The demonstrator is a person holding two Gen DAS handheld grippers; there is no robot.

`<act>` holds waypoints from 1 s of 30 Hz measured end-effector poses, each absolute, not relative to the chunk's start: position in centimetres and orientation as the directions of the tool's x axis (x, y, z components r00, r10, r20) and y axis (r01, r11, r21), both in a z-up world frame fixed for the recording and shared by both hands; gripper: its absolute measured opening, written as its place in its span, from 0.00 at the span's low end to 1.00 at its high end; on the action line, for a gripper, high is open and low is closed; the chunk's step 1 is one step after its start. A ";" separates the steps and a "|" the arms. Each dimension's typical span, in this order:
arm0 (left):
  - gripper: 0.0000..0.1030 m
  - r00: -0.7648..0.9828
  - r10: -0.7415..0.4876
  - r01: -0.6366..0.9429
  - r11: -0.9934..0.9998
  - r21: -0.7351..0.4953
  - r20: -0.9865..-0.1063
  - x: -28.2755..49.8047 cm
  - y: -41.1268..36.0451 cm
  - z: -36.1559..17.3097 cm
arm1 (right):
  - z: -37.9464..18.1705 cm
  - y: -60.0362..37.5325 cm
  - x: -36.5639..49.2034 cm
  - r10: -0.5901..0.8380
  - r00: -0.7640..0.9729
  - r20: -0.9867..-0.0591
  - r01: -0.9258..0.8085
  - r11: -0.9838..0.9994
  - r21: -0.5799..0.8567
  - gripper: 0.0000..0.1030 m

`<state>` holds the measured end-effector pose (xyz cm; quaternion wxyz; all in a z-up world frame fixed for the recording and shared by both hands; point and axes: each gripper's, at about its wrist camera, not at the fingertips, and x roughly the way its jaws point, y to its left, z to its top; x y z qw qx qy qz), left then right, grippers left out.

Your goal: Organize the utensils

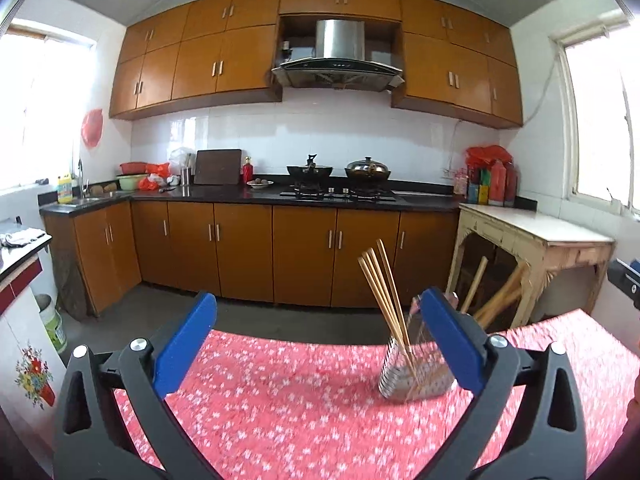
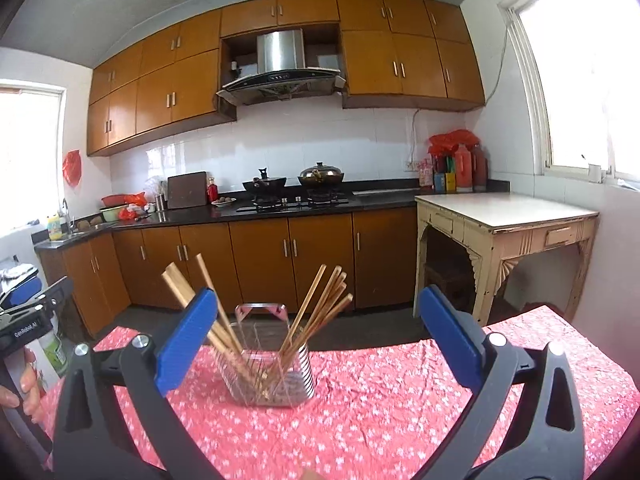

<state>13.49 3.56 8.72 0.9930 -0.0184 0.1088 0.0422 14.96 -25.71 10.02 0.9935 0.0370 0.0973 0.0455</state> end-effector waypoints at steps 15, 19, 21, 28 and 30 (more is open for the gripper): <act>0.98 0.981 0.017 -0.020 1.000 -0.014 -0.196 5.6 0.4 3.6 | 3.5 -23.9 7.6 0.107 0.971 -0.212 -0.089 0.992 0.091 0.96; 0.98 0.979 0.041 -0.040 0.999 0.008 -0.201 4.4 0.3 2.5 | 2.5 -24.4 6.5 0.087 0.971 -0.221 -0.071 0.994 0.078 0.96; 0.98 0.976 0.039 -0.042 0.999 -0.008 -0.215 4.1 0.5 2.0 | 2.1 -24.4 5.8 0.075 0.973 -0.220 -0.062 0.996 0.065 0.96; 0.98 0.966 0.023 -0.038 0.998 -0.056 -0.257 2.9 1.4 0.9 | 1.7 -23.9 4.1 0.077 0.976 -0.203 -0.073 0.997 0.023 0.96; 0.98 0.966 0.021 -0.035 0.998 -0.050 -0.257 2.6 1.2 0.9 | 1.5 -23.7 3.7 0.075 0.977 -0.198 -0.075 0.997 0.008 0.96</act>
